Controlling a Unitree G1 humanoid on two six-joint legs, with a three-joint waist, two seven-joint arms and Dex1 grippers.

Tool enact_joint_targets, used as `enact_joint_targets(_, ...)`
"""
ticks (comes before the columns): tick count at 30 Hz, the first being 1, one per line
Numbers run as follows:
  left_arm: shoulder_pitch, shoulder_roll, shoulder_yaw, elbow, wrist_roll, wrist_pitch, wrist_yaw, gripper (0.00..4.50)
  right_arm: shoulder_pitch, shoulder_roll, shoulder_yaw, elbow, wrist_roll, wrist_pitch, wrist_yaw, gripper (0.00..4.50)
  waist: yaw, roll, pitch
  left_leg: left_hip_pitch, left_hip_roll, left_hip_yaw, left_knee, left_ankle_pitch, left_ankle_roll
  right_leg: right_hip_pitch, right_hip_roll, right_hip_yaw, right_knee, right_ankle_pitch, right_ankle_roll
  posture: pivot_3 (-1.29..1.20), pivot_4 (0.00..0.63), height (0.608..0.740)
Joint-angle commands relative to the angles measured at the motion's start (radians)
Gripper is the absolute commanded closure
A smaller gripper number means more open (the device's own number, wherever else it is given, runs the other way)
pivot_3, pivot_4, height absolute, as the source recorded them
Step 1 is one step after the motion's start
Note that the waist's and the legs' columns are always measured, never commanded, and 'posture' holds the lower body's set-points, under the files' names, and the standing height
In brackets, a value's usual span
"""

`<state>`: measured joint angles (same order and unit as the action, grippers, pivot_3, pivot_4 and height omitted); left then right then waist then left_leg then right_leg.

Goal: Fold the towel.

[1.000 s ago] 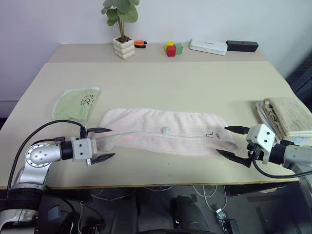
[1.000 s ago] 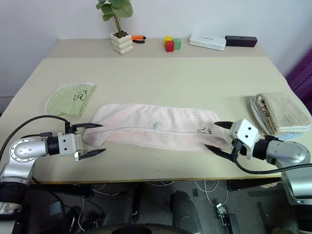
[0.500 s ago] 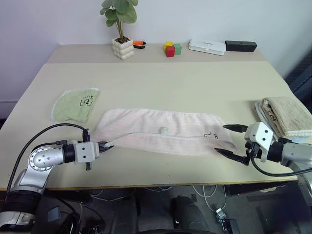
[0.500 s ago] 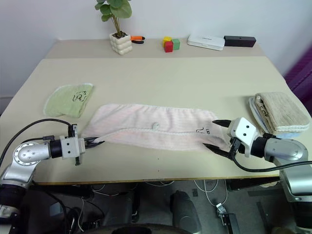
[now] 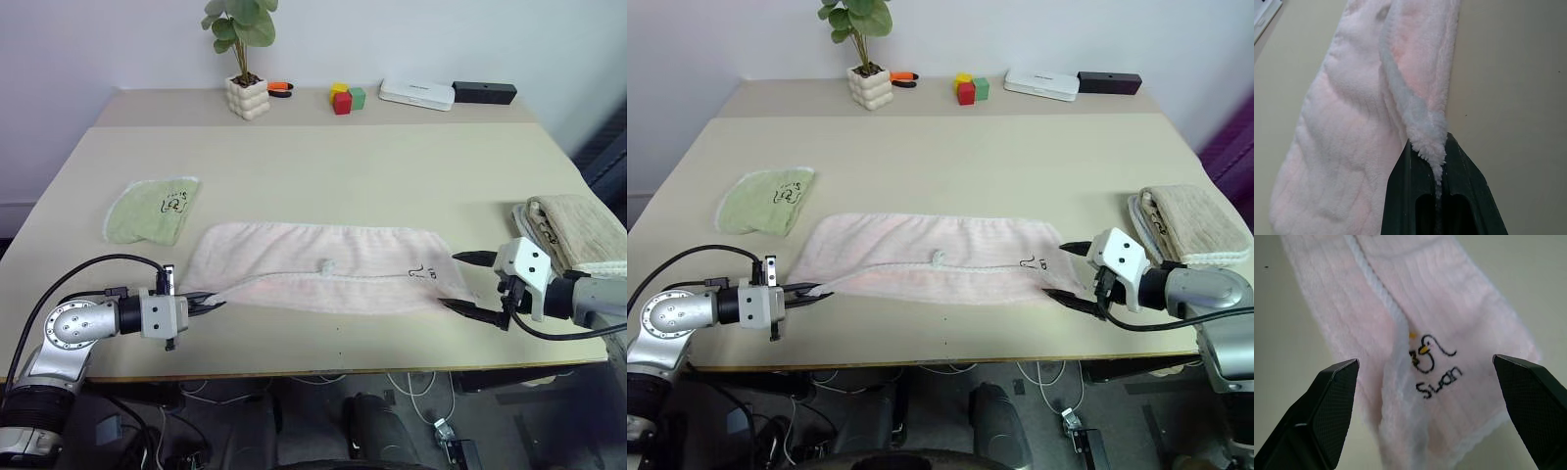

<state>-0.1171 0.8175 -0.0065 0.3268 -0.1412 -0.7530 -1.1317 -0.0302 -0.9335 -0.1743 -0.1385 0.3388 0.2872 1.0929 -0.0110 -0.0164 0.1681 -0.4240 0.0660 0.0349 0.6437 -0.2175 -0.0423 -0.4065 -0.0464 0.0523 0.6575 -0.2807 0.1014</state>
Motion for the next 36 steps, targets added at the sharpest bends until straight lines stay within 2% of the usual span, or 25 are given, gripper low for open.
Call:
enact_joint_targets(1, -0.008, 0.006, 0.001, 0.002, -0.011, -0.020, 0.008, 4.50, -0.020, -0.040, 0.001, 0.005, -0.003, 0.016, 0.030, 1.22, 0.001, 0.000, 0.000, 0.000, 0.000, 0.000, 0.000, 0.000, 0.000, 0.000, 0.000, 0.000, 0.000, 0.000, 0.000, 0.00, 0.150, 0.740)
enact_joint_targets(2, -0.009, 0.007, -0.001, 0.005, -0.009, -0.024, 0.010, 4.50, -0.022, -0.041, 0.006, 0.006, -0.004, 0.017, 0.036, 1.84, 0.002, 0.000, 0.000, 0.000, 0.000, 0.000, 0.000, 0.000, 0.000, 0.000, 0.000, 0.000, 0.000, 0.000, 0.000, 0.00, 0.150, 0.740)
enact_joint_targets(3, -0.010, 0.007, -0.003, 0.006, -0.007, -0.026, 0.012, 4.50, -0.026, -0.041, 0.011, 0.009, 0.000, 0.020, 0.044, 2.24, 0.002, 0.000, 0.000, 0.000, 0.000, 0.000, 0.000, 0.000, 0.000, 0.000, 0.000, 0.000, 0.000, 0.000, 0.000, 0.00, 0.150, 0.740)
enact_joint_targets(4, -0.011, 0.006, -0.004, 0.007, -0.007, -0.027, 0.014, 4.50, -0.028, -0.045, 0.017, 0.009, -0.001, 0.020, 0.051, 2.86, 0.001, 0.000, 0.000, 0.000, 0.000, 0.000, 0.000, 0.000, 0.000, 0.000, 0.000, 0.000, -0.001, 0.000, 0.000, 0.00, 0.150, 0.740)
enact_joint_targets(5, -0.012, 0.006, -0.006, 0.009, -0.005, -0.030, 0.016, 4.50, -0.030, -0.047, 0.022, 0.009, -0.005, 0.019, 0.056, 3.25, 0.001, 0.000, 0.000, -0.001, 0.000, 0.000, 0.000, 0.000, 0.000, 0.000, 0.000, 0.000, -0.001, 0.000, 0.000, 0.00, 0.150, 0.740)
enact_joint_targets(7, -0.012, 0.005, -0.007, 0.009, -0.011, -0.026, 0.019, 4.50, -0.035, -0.047, 0.027, 0.009, -0.007, 0.014, 0.067, 4.32, 0.001, 0.000, 0.000, -0.001, 0.000, 0.000, 0.000, 0.000, 0.000, 0.000, 0.000, 0.000, -0.001, 0.000, 0.000, 0.00, 0.150, 0.740)
enact_joint_targets(8, -0.012, 0.004, -0.006, 0.009, -0.013, -0.021, 0.020, 4.50, -0.039, -0.047, 0.027, 0.011, -0.008, 0.012, 0.070, 4.42, 0.001, 0.000, 0.000, -0.001, 0.000, 0.000, 0.000, 0.000, 0.000, 0.000, 0.000, 0.000, -0.001, 0.000, 0.000, 0.00, 0.150, 0.740)
enact_joint_targets(13, -0.008, 0.003, 0.001, 0.006, -0.034, 0.031, 0.026, 4.50, -0.045, -0.053, 0.017, 0.018, 0.004, 0.019, 0.090, 4.42, 0.001, 0.000, 0.000, -0.001, 0.000, 0.000, 0.000, 0.000, 0.000, 0.000, 0.000, 0.000, -0.001, 0.000, 0.000, 0.00, 0.150, 0.740)
enact_joint_targets(16, -0.010, -0.005, 0.015, -0.011, -0.087, 0.126, 0.022, 4.50, -0.050, -0.053, 0.008, 0.015, 0.014, 0.025, 0.095, 4.42, 0.000, 0.000, 0.000, -0.001, 0.000, 0.000, 0.000, 0.000, 0.000, 0.000, 0.000, 0.000, -0.001, 0.000, 0.000, 0.00, 0.150, 0.740)
enact_joint_targets(21, -0.014, -0.057, 0.091, -0.109, -0.398, 0.608, 0.028, 4.50, -0.060, -0.043, -0.001, 0.013, 0.020, 0.032, 0.081, 4.42, 0.000, 0.000, 0.000, -0.001, 0.000, 0.000, 0.000, 0.000, 0.000, 0.000, 0.000, 0.000, -0.001, 0.000, 0.000, 0.00, 0.150, 0.740)
enact_joint_targets(25, 0.033, -0.038, 0.104, -0.170, -0.483, 0.817, -0.044, 4.50, -0.056, -0.036, 0.004, 0.003, 0.021, 0.035, 0.073, 4.42, -0.002, 0.000, 0.000, -0.001, 0.000, 0.000, 0.000, -0.001, 0.001, -0.001, 0.001, 0.000, -0.001, 0.000, 0.001, 0.00, 0.150, 0.740)
enact_joint_targets(29, 0.040, -0.023, 0.119, -0.194, -0.493, 0.901, -0.092, 4.50, -0.052, -0.031, 0.004, -0.004, 0.025, 0.034, 0.063, 4.42, -0.001, 0.000, 0.000, -0.001, 0.000, 0.000, 0.000, -0.001, 0.001, -0.001, 0.001, 0.000, -0.002, 0.000, 0.000, 0.00, 0.150, 0.740)
enact_joint_targets(32, 0.035, -0.022, 0.124, -0.195, -0.454, 0.885, -0.106, 3.64, -0.050, -0.030, 0.006, -0.009, 0.025, 0.034, 0.057, 4.50, 0.001, 0.000, 0.000, -0.001, 0.000, 0.000, 0.000, -0.001, 0.001, -0.001, 0.000, 0.000, -0.002, 0.000, 0.000, 0.00, 0.150, 0.740)
enact_joint_targets(36, 0.038, -0.024, 0.122, -0.189, -0.403, 0.861, -0.116, 1.74, -0.044, -0.029, 0.005, -0.014, 0.028, 0.031, 0.050, 4.50, -0.001, 0.000, 0.000, -0.001, 0.000, 0.001, 0.000, -0.001, 0.001, -0.001, 0.000, 0.000, -0.004, 0.000, 0.000, 0.00, 0.150, 0.740)
